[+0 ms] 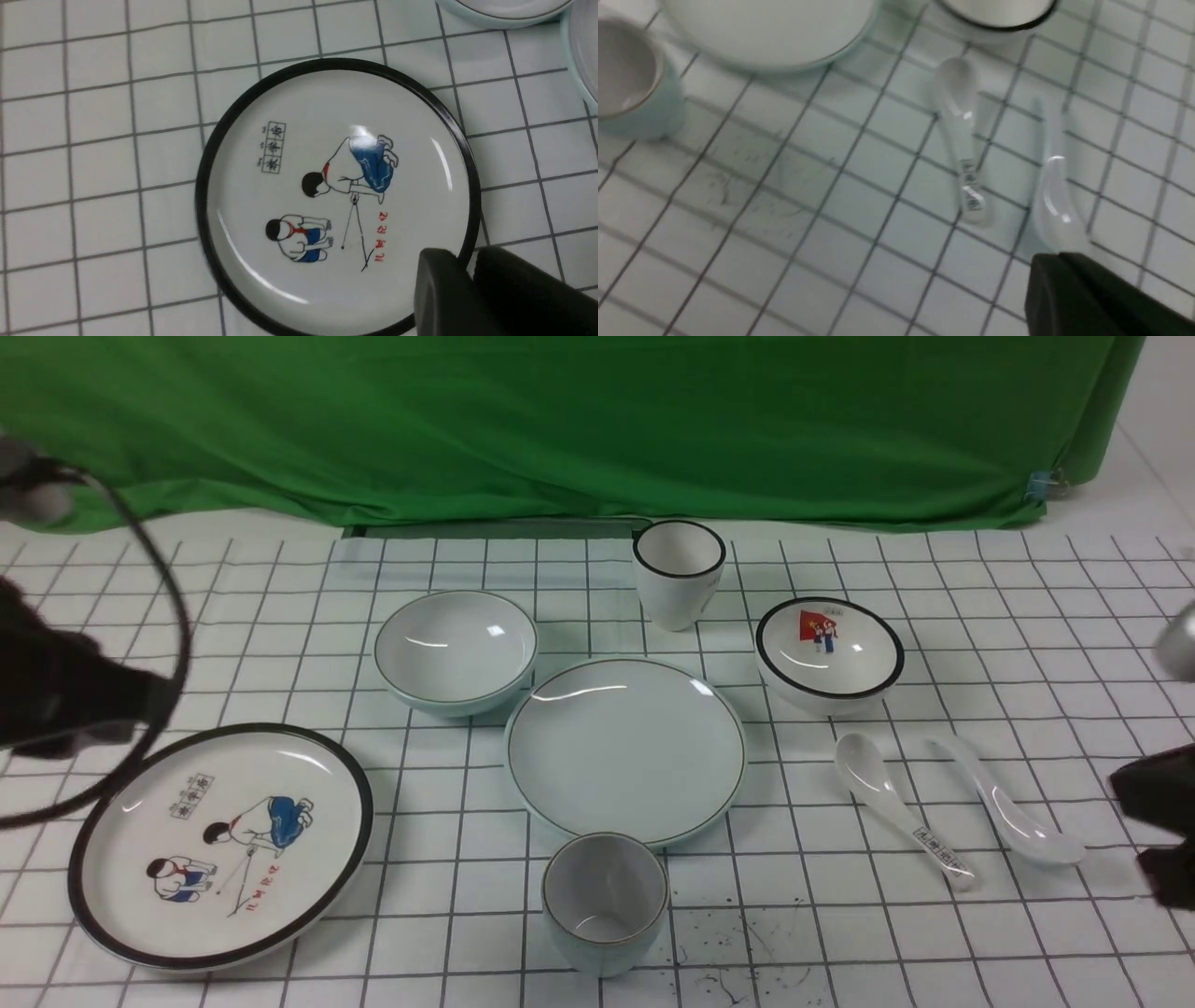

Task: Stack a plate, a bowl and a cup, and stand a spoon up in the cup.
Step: Use the left arm to grab a blue rice bowl

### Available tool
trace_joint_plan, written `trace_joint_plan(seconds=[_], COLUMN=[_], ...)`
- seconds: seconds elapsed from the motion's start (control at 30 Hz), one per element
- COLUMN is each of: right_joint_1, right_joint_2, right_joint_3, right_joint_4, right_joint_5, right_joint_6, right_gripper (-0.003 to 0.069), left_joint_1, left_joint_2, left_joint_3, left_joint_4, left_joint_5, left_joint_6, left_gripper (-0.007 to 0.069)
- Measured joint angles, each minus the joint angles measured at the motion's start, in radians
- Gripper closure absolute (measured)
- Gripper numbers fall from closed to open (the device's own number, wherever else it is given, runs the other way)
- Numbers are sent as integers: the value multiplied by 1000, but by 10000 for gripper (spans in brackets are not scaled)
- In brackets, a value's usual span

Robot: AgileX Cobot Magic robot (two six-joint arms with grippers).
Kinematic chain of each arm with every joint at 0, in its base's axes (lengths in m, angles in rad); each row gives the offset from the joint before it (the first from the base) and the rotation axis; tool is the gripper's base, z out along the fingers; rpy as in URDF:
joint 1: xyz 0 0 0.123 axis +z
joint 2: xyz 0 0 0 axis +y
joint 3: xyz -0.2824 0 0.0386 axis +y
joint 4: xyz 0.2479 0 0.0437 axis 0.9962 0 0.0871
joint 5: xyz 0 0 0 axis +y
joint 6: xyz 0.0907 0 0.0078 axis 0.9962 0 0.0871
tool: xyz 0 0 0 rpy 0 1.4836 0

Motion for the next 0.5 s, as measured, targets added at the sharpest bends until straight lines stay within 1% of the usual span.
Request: trace_joint_plan(seconds=[0.03,0.07,0.13,0.2,0.3,0.37,0.4,0.43,0.47,0.5], right_joint_1=[36,36,117,150,174,177,177,178,178,178], right_joint_2=[29,35,105,145,188,196,197,197,197,197], right_joint_3=[-12,-12,-40,-52,-65,-70,-70,-70,-70,-70], right_joint_4=[-3,-3,-14,-18,-21,-23,-23,-24,-25,-27], right_joint_5=[21,25,63,74,74,68,68,61,59,52], right_joint_6=[-5,-5,-8,-8,-8,-8,-8,-7,-7,-5], right_gripper=[645,645,645,645,645,645,645,645,645,645], left_joint_1=[-15,-15,-44,-49,-46,-40,-40,-39,-39,-38], left_joint_2=[50,60,180,262,409,489,498,558,574,641], left_joint_3=[-29,-35,-120,-194,-312,-382,-390,-451,-458,-515], left_joint_4=[0,0,-2,-20,-55,-77,-79,-85,-86,-87], left_joint_5=[-2,-3,-19,-24,-26,-26,-26,-26,-26,-27], left_joint_6=[0,0,-6,-12,-14,-14,-14,-14,-14,-14], left_gripper=[507,500,399,316,211,155,146,124,121,109])
